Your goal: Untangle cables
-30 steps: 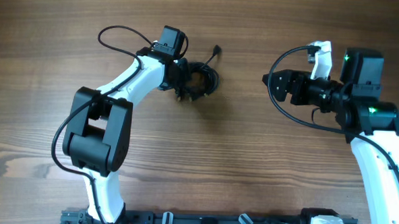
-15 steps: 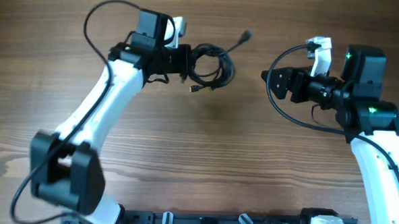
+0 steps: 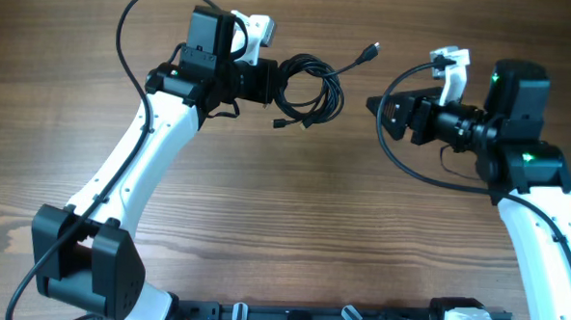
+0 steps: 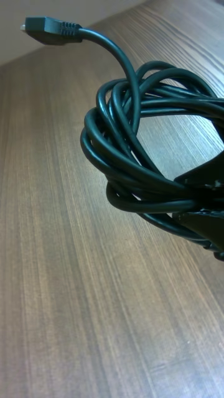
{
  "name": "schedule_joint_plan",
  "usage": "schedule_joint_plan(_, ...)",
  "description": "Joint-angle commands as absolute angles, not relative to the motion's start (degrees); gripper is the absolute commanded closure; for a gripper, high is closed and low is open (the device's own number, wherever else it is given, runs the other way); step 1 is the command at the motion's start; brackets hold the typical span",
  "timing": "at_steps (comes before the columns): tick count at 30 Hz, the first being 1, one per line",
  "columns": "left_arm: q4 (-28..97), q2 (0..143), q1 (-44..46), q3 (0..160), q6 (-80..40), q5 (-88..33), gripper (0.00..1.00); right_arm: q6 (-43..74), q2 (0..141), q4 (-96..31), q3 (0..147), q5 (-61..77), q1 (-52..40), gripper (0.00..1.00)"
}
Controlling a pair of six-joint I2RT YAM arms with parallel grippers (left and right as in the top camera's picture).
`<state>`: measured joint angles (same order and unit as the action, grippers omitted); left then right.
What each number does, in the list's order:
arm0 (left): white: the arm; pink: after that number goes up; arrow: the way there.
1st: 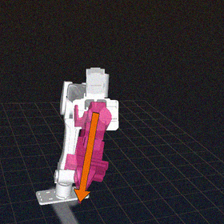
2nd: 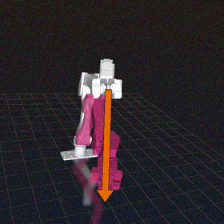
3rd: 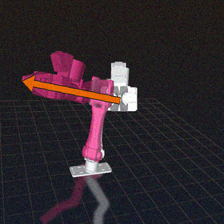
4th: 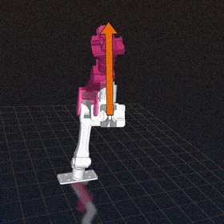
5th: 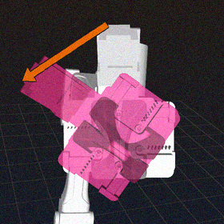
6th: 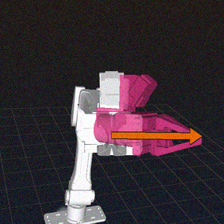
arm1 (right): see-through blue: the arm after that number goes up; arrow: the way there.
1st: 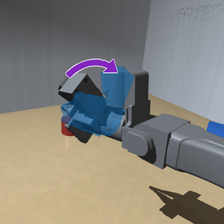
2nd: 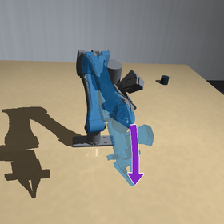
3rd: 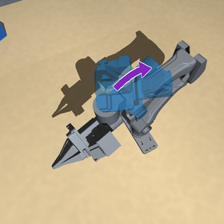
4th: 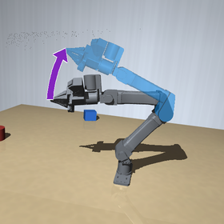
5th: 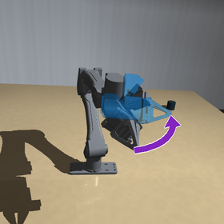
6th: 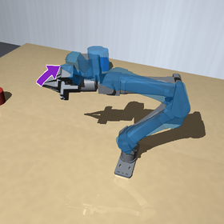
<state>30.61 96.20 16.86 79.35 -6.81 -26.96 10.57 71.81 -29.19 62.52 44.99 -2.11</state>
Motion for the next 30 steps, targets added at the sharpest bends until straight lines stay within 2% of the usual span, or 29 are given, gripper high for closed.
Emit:
schedule_joint_plan(1,28.9,95.3,17.0,80.3,-1.9,-29.0,0.96,14.1,72.4,-27.0,63.3,44.4,-4.5,0.2)
schedule_joint_plan(9,24.2,95.3,17.4,80.3,15.1,-26.8,0.96,17.1,72.4,-24.2,63.3,39.8,-5.3,0.19)
schedule_joint_plan(18,24.0,95.8,25.0,80.2,17.8,21.6,0.96,19.7,72.4,-27.7,63.3,25.2,-2.2,0.14)
schedule_joint_plan(22,24.2,96.4,29.4,78.4,15.6,31.2,0.96,19.7,72.4,-29.1,63.3,24.4,0.6,0.12)
schedule_joint_plan(26,24.3,98.5,34.7,75.2,9.5,48.3,0.96,19.7,72.4,-30.4,63.3,24.4,3.3,0.11)
schedule_joint_plan(30,25.0,103.0,39.5,72.4,7.3,52.6,0.96,19.7,72.4,-31.3,63.3,24.4,4.6,0.11)
